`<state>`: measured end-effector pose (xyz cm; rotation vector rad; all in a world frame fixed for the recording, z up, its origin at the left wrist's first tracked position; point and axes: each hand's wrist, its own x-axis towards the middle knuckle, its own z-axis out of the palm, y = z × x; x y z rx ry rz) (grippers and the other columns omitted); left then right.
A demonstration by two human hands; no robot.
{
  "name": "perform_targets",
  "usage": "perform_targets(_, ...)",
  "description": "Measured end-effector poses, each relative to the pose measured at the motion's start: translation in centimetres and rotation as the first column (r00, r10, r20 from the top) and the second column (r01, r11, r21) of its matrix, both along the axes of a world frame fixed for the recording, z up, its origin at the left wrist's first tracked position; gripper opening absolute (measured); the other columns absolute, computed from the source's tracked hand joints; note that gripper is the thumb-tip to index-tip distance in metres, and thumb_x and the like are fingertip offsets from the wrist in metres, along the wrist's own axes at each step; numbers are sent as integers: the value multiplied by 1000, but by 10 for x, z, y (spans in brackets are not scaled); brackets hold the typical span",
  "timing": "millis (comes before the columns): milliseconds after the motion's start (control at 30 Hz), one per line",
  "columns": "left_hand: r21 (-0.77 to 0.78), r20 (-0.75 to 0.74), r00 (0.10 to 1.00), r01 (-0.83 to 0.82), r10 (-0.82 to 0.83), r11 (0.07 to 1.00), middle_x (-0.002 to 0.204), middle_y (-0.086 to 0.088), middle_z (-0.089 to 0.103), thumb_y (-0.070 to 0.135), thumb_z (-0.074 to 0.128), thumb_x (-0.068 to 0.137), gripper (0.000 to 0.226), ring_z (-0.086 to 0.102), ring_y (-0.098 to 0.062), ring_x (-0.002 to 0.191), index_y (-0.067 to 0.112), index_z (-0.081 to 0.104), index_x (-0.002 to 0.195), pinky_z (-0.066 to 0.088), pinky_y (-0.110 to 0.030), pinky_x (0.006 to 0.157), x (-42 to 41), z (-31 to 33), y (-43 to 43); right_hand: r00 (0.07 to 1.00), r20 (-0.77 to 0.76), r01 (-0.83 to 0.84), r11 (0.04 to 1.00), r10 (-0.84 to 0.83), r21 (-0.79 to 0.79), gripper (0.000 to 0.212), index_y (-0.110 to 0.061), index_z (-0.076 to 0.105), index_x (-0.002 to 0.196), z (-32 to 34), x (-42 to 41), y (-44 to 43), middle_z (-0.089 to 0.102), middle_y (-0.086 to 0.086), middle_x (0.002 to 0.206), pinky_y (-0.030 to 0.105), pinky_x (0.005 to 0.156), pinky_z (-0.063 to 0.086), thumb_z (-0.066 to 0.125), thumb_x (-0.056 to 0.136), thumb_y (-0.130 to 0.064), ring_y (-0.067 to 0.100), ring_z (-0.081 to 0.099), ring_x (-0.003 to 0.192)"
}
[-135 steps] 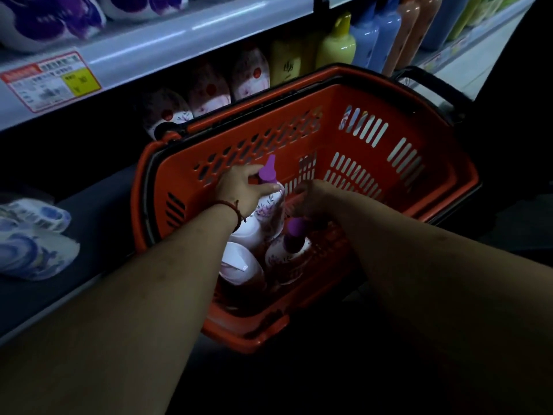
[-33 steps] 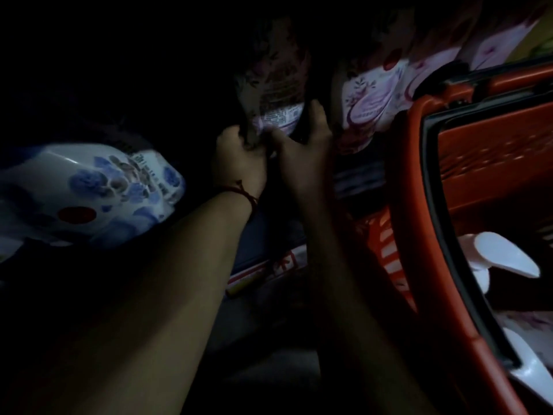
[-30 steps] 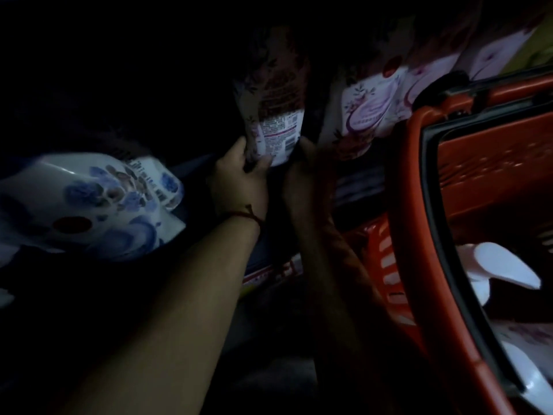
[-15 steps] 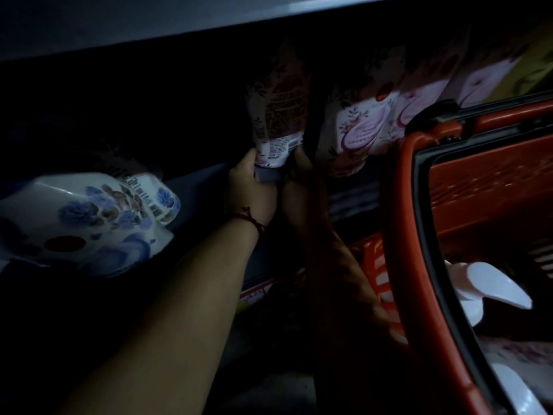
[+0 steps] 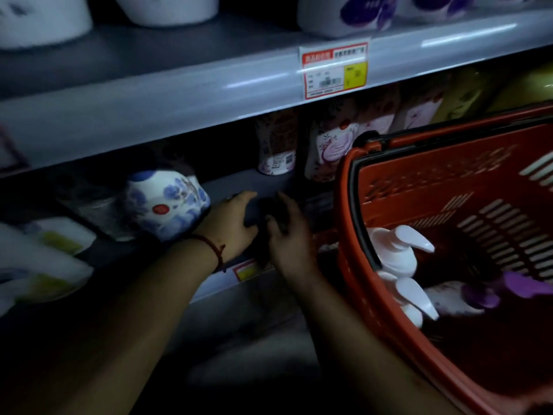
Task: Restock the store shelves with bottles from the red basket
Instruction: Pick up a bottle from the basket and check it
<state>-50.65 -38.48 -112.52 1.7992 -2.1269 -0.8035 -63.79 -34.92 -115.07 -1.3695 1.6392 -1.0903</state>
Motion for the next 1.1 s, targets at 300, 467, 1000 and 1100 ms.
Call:
perform_targets(300, -101, 209, 973, 125, -102, 987, 135, -15, 56, 29, 70, 83, 68, 53, -31, 123, 14, 42, 143, 43, -33, 101, 3, 129, 68, 892, -377, -289, 956, 248, -54, 59, -2, 45, 141, 122, -26, 82, 51, 16, 142, 22, 106, 30, 66, 87, -14, 28, 47, 132)
perform_targets(467, -178, 251, 952, 221, -173, 959, 140, -12, 51, 33, 72, 82, 73, 49, -28, 127, 16, 40, 145, 41, -33, 105, -22, 188, 93, 774, -554, -401, 914, 305, -57, 58, -9, 49, 137, 191, -67, 105, 56, 14, 135, 29, 98, 38, 70, 84, -18, 30, 54, 122)
perform_targets(1000, -60, 188, 853, 505, -488, 861, 136, -7, 54, 35, 64, 87, 54, 51, -26, 125, 19, 51, 137, 44, -35, 101, -195, 144, 119, 555, -598, -165, 782, 577, 601, 58, -21, 53, 136, 186, -258, 120, 62, 4, 128, 27, 85, 48, 76, 83, -23, 17, 59, 104)
perform_targets(1100, 31, 205, 828, 528, -522, 849, 133, -10, 54, 27, 62, 87, 51, 53, -31, 120, 16, 50, 136, 48, -39, 96, -215, 117, 124, 523, -557, -188, 725, 645, 663, 48, -19, 59, 127, 162, -266, 112, 68, 2, 119, 33, 93, 53, 76, 82, -20, 17, 64, 106)
